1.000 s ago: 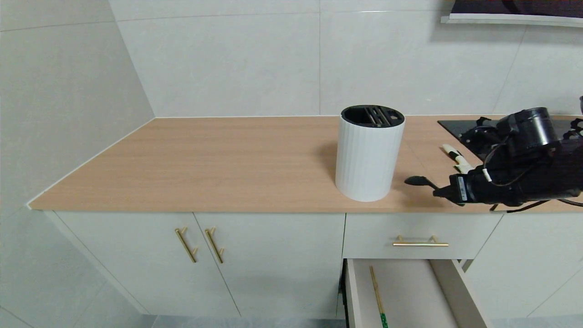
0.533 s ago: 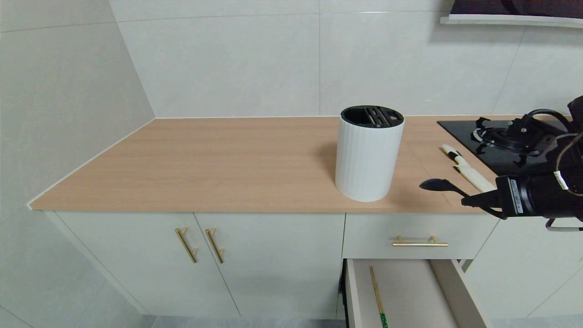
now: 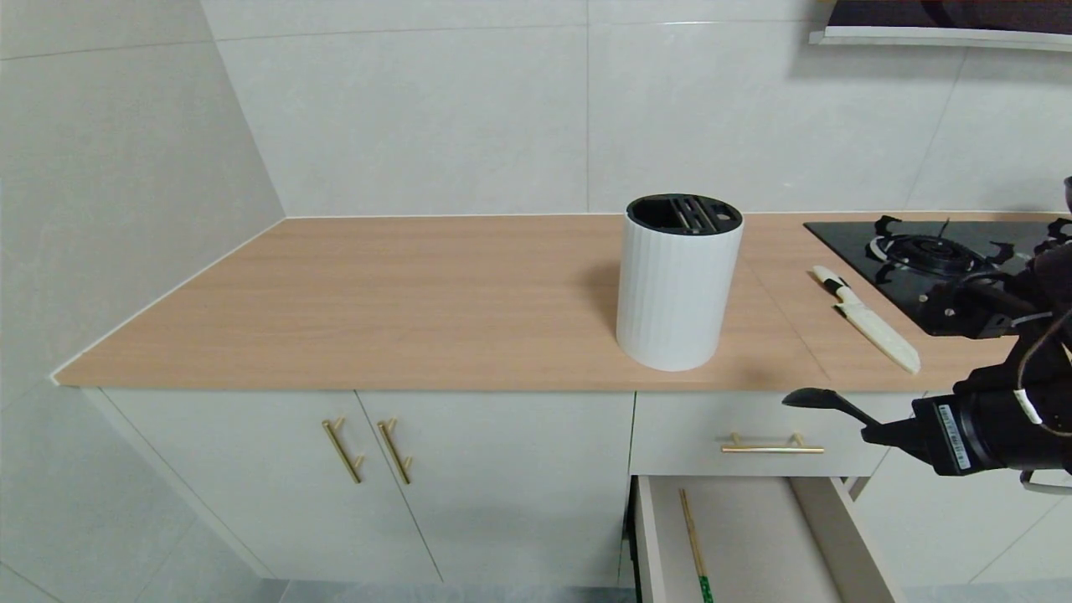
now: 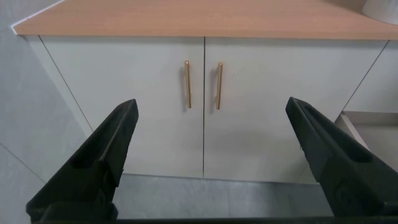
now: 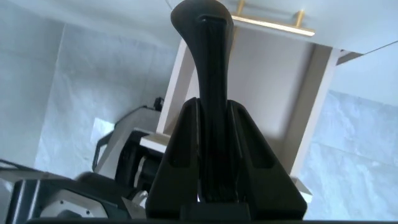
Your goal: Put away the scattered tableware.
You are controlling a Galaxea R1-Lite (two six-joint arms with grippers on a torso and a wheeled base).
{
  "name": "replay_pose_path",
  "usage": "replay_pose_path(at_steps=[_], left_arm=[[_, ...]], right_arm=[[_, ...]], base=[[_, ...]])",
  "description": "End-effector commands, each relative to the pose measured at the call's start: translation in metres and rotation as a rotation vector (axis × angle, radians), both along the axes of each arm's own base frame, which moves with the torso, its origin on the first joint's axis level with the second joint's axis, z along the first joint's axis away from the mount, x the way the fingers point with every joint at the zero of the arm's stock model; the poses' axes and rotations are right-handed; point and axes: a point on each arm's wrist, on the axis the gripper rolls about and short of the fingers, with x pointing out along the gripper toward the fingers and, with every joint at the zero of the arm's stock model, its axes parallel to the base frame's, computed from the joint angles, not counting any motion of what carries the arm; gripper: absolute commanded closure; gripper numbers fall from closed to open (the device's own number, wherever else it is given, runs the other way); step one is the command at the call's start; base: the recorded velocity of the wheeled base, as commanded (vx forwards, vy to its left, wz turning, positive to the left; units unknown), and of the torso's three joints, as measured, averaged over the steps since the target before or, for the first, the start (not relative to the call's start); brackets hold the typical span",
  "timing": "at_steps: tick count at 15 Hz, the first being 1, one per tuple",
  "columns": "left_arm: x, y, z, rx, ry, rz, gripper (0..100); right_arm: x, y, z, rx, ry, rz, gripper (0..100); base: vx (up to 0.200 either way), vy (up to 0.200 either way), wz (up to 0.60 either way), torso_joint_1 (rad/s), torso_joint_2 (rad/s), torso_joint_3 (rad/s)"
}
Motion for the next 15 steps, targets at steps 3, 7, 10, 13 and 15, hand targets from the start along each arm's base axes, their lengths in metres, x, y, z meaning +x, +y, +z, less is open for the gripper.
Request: replay_pose_path(at_steps=[3,7,10,13,15], left_arm=[[0.0,0.0,0.0,0.0,0.0,0.001,0],[0.0,0.0,0.0,0.0,0.0,0.001,0],[0.0,0.0,0.0,0.0,0.0,0.001,0],[0.0,0.0,0.0,0.0,0.0,0.001,0],[0.0,0.0,0.0,0.0,0.0,0.001,0]], right_arm=[[0.003,0.005,-0.01,-0.006,0.014,0.016,100],[0.012,0.006,-0.019,-0.035,0.036,-0.007,100],[0.014,0.007,-0.022,-0.038,0.046,-0.007,100],[0.015,0.007,-0.023,-0.04,0.052,-0.007,100],[0.015,0.007,-0.023,-0.041,0.052,-0.008,100]], base=[[0.0,0.0,0.0,0.0,0.0,0.0],[0.0,0.0,0.0,0.0,0.0,0.0],[0.0,0.0,0.0,0.0,0.0,0.0],[0.0,0.0,0.0,-0.081,0.18,0.104],[0.0,0.0,0.0,-0.188,0.44,0.244]])
